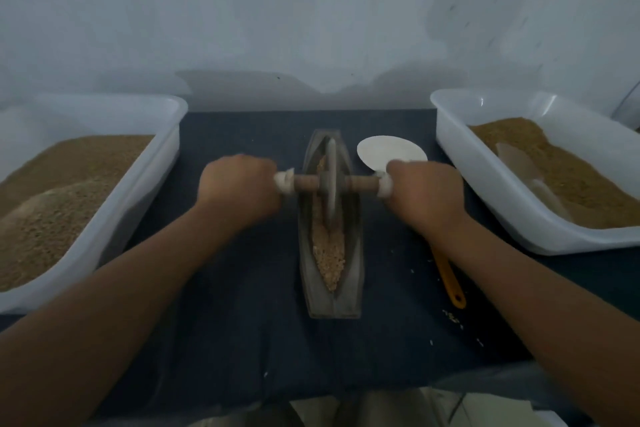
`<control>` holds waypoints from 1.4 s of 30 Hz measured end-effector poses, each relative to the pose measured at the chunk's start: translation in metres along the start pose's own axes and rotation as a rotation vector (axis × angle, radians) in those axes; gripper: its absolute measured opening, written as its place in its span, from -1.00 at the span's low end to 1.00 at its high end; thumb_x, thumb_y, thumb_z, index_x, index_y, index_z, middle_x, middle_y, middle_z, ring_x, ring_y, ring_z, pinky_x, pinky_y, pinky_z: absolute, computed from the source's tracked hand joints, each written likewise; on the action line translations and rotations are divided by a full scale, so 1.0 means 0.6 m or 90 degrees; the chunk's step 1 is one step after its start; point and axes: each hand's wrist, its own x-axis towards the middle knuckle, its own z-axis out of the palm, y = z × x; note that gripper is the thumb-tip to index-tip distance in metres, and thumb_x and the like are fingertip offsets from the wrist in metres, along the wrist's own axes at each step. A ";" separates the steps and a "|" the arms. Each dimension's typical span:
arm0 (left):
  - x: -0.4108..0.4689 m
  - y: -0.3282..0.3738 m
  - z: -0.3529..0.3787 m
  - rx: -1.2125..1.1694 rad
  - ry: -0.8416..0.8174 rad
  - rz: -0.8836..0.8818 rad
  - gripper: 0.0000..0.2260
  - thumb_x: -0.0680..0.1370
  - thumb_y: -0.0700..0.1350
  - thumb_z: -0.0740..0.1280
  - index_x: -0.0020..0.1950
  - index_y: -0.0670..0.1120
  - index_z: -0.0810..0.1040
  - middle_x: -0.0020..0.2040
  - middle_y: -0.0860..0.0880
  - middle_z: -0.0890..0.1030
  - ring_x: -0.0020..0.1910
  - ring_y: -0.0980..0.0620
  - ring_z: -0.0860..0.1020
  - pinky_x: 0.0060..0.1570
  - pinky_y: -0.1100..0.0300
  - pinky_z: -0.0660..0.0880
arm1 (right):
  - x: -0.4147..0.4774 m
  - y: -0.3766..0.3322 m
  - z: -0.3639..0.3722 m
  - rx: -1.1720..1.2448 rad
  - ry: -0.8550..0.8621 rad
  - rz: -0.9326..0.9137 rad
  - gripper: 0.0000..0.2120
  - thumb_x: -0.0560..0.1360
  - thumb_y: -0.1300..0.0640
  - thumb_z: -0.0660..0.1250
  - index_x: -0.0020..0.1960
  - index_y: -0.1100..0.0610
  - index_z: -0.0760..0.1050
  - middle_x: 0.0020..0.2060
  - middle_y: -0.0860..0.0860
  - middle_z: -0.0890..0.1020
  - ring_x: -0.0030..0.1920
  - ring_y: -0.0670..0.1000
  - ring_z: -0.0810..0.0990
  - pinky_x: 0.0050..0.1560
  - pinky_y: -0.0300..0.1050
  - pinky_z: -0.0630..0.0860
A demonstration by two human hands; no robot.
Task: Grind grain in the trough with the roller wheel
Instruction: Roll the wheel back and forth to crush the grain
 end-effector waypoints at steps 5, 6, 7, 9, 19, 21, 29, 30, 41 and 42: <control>0.059 0.017 -0.025 -0.018 -0.028 -0.020 -0.67 0.52 0.18 0.30 -0.32 0.03 0.35 -0.19 -0.01 0.62 -0.16 -0.16 0.64 -0.21 0.09 0.47 | 0.056 -0.002 0.007 0.025 -0.033 0.034 -0.70 0.60 -0.12 0.26 -0.24 0.00 0.40 -0.41 -0.07 0.46 -0.41 0.03 0.46 -0.38 -0.12 0.34; 0.044 0.015 -0.028 -0.013 -0.031 -0.013 -0.68 0.51 0.18 0.30 -0.32 0.03 0.34 -0.22 0.01 0.59 -0.20 -0.15 0.62 -0.23 0.10 0.44 | 0.042 0.000 0.003 0.023 -0.031 0.028 -0.68 0.61 -0.15 0.22 -0.25 -0.02 0.37 -0.43 -0.08 0.45 -0.43 0.01 0.45 -0.39 -0.12 0.35; 0.020 0.011 -0.026 -0.001 -0.026 -0.002 -0.68 0.49 0.17 0.31 -0.32 0.04 0.32 -0.29 0.04 0.53 -0.27 -0.12 0.58 -0.27 0.12 0.40 | 0.019 0.001 -0.002 0.024 -0.024 0.019 -0.67 0.60 -0.17 0.16 -0.27 -0.05 0.30 -0.45 -0.09 0.43 -0.47 -0.01 0.43 -0.42 -0.11 0.39; -0.039 0.000 -0.021 0.037 0.030 0.045 -0.63 0.44 0.16 0.38 -0.34 0.07 0.25 -0.41 0.11 0.34 -0.43 -0.05 0.42 -0.38 0.19 0.27 | -0.036 0.003 -0.012 0.052 0.003 -0.012 -0.72 0.48 -0.22 0.07 -0.31 -0.09 0.20 -0.50 -0.12 0.36 -0.52 -0.04 0.39 -0.48 -0.06 0.47; 0.029 0.001 0.025 -0.073 0.051 -0.039 -0.62 0.56 0.20 0.32 -0.35 0.04 0.34 -0.34 0.03 0.51 -0.35 -0.12 0.48 -0.28 0.12 0.37 | 0.041 -0.008 -0.014 0.018 0.045 -0.011 -0.55 0.47 0.06 0.46 -0.37 -0.03 0.20 -0.52 -0.11 0.26 -0.54 -0.03 0.28 -0.48 -0.15 0.33; 0.037 0.004 0.017 -0.081 0.040 -0.044 -0.66 0.55 0.16 0.33 -0.33 0.02 0.39 -0.35 0.05 0.47 -0.36 -0.09 0.45 -0.28 0.12 0.37 | 0.055 -0.012 -0.020 0.046 0.069 -0.027 -0.44 0.37 0.17 0.51 -0.39 -0.07 0.09 -0.54 -0.13 0.20 -0.55 -0.09 0.17 -0.49 -0.16 0.33; -0.108 -0.015 0.000 -0.072 0.168 0.077 -0.61 0.49 0.24 0.25 -0.37 0.08 0.18 -0.48 0.13 0.23 -0.56 -0.02 0.25 -0.38 0.30 0.10 | -0.079 0.004 -0.039 0.078 0.047 -0.088 -0.74 0.43 -0.17 0.09 -0.32 -0.03 0.28 -0.52 -0.11 0.32 -0.55 0.00 0.34 -0.51 -0.09 0.39; -0.106 -0.017 0.004 -0.078 0.163 0.070 -0.62 0.49 0.24 0.22 -0.38 0.07 0.20 -0.48 0.12 0.25 -0.56 -0.03 0.26 -0.39 0.29 0.13 | -0.078 0.005 -0.037 0.074 0.056 -0.092 -0.73 0.43 -0.18 0.10 -0.32 -0.04 0.26 -0.52 -0.11 0.31 -0.56 -0.01 0.33 -0.51 -0.13 0.35; -0.006 0.002 0.002 -0.056 0.015 -0.034 -0.67 0.52 0.16 0.33 -0.33 0.04 0.33 -0.26 -0.03 0.59 -0.26 -0.20 0.60 -0.26 0.10 0.40 | 0.020 -0.010 -0.026 0.047 0.050 -0.038 -0.65 0.52 -0.04 0.24 -0.36 -0.05 0.16 -0.52 -0.10 0.28 -0.54 -0.02 0.25 -0.47 -0.12 0.33; -0.030 -0.002 0.001 -0.045 0.037 -0.014 -0.65 0.50 0.15 0.33 -0.35 0.05 0.28 -0.34 0.01 0.52 -0.34 -0.18 0.54 -0.31 0.13 0.35 | -0.001 -0.006 -0.029 0.042 0.055 -0.050 -0.68 0.53 -0.10 0.20 -0.33 -0.02 0.23 -0.51 -0.09 0.31 -0.53 0.01 0.30 -0.48 -0.11 0.34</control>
